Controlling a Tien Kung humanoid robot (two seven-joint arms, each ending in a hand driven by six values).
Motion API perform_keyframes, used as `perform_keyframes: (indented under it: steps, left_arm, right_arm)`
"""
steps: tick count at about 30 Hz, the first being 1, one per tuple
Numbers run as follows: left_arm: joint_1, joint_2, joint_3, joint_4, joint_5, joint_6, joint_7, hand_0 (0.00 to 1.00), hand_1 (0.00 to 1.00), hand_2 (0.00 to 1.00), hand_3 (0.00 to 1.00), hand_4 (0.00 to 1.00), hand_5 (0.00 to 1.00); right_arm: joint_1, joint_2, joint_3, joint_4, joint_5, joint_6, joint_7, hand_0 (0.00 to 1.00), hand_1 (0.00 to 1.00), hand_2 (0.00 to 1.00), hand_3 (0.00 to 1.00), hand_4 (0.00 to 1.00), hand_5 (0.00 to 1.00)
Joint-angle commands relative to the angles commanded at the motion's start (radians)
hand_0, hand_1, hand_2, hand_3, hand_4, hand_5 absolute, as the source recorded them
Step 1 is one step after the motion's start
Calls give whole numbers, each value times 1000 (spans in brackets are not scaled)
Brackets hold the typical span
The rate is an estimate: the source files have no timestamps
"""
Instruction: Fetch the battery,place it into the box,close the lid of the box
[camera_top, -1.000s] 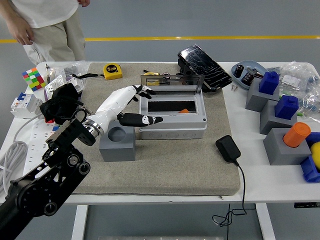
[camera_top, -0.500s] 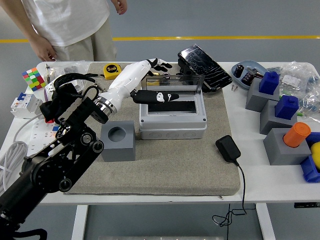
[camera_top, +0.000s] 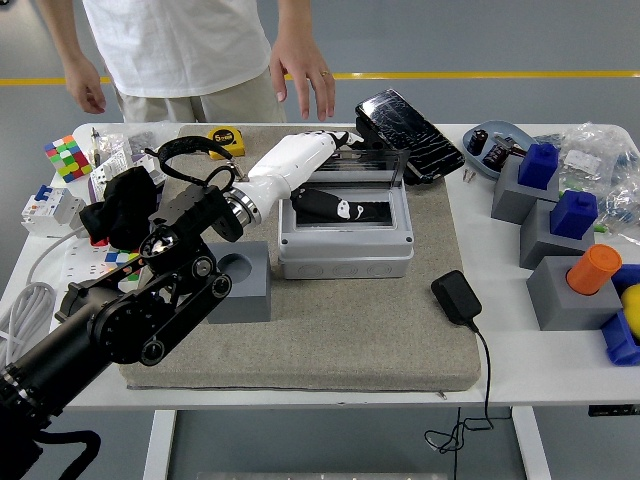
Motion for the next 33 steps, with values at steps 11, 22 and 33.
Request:
perform_keyframes:
  steps: [11,22,33]
  left_arm:
    - [38,24,19,-52,-22,-22,39,687,806,789,799,998,536]
    - [99,66,80,-186,-94,-51,95,664,797,788,797,998,541]
    - [131,75,128,-249,-156,-68,107,541,745,762,778,998,546]
  right_arm:
    - [-4,0,-33,0,30,0,10,634,647,668,598,989,562]
    - [-11,-1,-15,0,10,0,7,633,647,668,597,989,562]
    - [-13,1,-22,0,18,0,9,636,647,668,597,989,563]
